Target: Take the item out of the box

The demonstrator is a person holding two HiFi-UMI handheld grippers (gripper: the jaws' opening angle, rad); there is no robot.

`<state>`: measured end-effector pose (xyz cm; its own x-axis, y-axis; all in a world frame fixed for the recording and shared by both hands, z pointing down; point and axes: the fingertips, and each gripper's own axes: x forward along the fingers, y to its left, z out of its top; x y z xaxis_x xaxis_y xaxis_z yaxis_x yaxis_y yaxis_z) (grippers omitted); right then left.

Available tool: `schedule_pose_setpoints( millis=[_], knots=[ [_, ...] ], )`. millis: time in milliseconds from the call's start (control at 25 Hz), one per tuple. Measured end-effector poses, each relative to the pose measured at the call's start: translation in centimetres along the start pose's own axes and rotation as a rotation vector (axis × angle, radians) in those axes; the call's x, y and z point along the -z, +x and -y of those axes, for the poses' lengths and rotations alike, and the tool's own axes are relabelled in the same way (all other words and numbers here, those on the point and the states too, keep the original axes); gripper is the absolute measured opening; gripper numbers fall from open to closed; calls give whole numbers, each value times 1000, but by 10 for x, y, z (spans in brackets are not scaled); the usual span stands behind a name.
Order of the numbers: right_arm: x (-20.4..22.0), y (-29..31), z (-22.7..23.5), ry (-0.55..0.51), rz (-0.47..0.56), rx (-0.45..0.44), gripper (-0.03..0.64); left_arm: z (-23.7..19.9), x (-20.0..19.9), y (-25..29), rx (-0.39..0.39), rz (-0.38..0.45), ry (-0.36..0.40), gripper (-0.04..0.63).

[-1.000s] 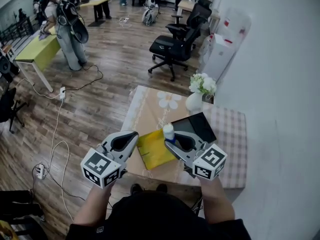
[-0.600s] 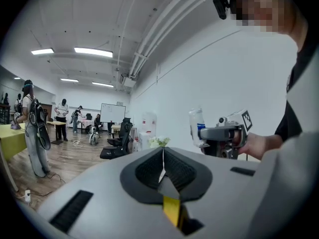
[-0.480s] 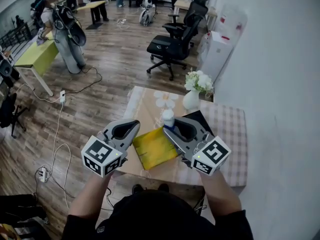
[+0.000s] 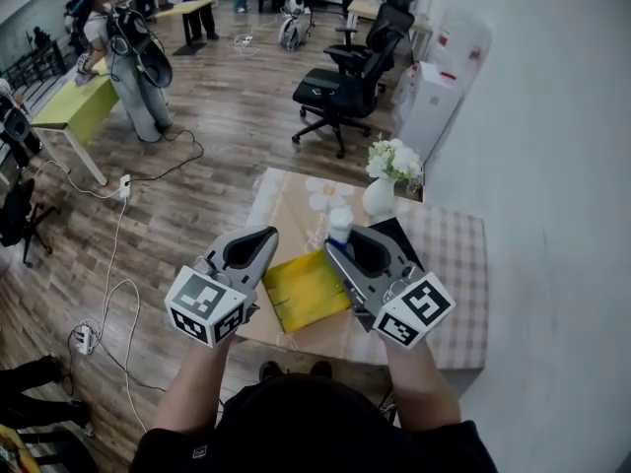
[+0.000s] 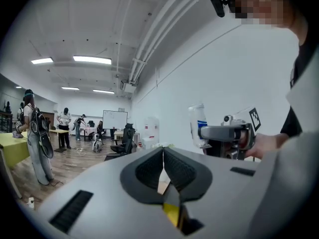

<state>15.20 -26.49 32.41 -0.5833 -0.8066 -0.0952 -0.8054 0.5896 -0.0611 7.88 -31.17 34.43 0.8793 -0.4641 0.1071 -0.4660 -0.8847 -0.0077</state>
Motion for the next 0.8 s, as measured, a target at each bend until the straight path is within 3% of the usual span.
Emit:
schedule_pose_setpoints(
  millis=[280, 520, 800],
  knots=[
    [21, -27, 3, 28, -8, 39, 135, 5, 19, -11, -14, -39, 2, 15],
    [38, -45, 14, 61, -33, 79, 135, -1, 44, -25, -32, -70, -68, 15],
    [39, -40, 8, 56, -43, 74, 135, -6, 41, -29, -41, -62, -75, 15]
  ],
)
